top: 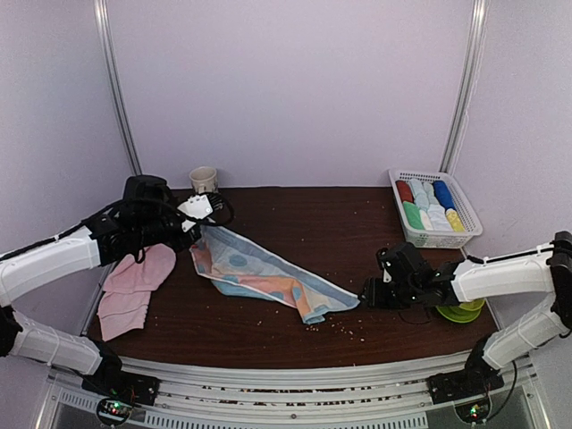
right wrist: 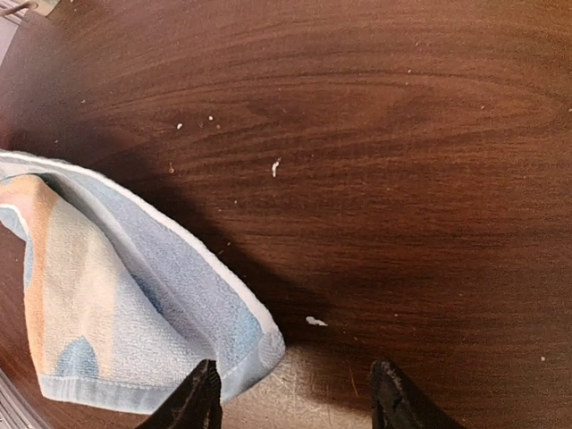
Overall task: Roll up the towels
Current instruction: Adjust the towel at the center of the board, then pick up the towel from the center of the board.
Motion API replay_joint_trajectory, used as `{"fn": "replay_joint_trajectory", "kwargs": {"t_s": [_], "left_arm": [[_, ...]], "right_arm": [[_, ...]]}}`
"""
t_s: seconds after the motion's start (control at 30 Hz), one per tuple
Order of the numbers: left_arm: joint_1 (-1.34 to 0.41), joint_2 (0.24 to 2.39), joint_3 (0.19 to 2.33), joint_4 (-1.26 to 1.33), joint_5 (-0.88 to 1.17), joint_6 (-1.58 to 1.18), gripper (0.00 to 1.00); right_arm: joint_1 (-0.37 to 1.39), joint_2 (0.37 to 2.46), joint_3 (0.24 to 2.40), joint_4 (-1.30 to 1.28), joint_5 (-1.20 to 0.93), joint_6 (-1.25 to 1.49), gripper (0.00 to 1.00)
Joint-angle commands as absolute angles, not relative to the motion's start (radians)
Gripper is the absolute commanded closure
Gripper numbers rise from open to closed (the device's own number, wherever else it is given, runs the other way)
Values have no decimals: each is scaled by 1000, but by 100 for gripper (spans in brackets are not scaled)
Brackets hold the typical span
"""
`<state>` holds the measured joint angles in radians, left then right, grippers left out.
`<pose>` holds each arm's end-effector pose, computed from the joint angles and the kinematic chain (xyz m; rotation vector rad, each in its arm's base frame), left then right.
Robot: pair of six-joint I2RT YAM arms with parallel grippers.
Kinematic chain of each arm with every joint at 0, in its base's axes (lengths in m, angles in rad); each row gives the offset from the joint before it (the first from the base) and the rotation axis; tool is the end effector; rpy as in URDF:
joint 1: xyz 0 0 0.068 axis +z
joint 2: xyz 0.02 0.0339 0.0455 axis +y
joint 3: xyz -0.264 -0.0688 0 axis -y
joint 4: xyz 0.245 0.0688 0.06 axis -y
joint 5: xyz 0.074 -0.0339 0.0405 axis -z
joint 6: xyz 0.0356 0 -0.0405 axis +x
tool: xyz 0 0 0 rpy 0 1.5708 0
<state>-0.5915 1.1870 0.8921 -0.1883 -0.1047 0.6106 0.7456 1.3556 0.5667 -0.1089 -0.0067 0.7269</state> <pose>0.2261 -0.1474 0.2937 1.1069 1.7293 0.1194 0.1814 0.1678 0.1541 -0.0271 2.5798 0.6124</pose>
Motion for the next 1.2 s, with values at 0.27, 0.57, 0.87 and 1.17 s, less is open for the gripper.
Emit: {"fn": "replay_joint_trajectory", "kwargs": {"t_s": [0.27,0.57,0.87,1.17], "left_arm": [[-585,1149,865,-150,-77,598,100],[-585,1145,860,-149,-71,597,100],[-585,1144,855,-144,-65,600,100],[-585,1141,856,-146,-66,600,100]], "right_arm": [[740,1454,597,9,-94,789,57],[722,1471,587,53,-111,821,69],[706,1473,585,54,-95,832,77],[704,1480,594,38,-87,821,99]]}}
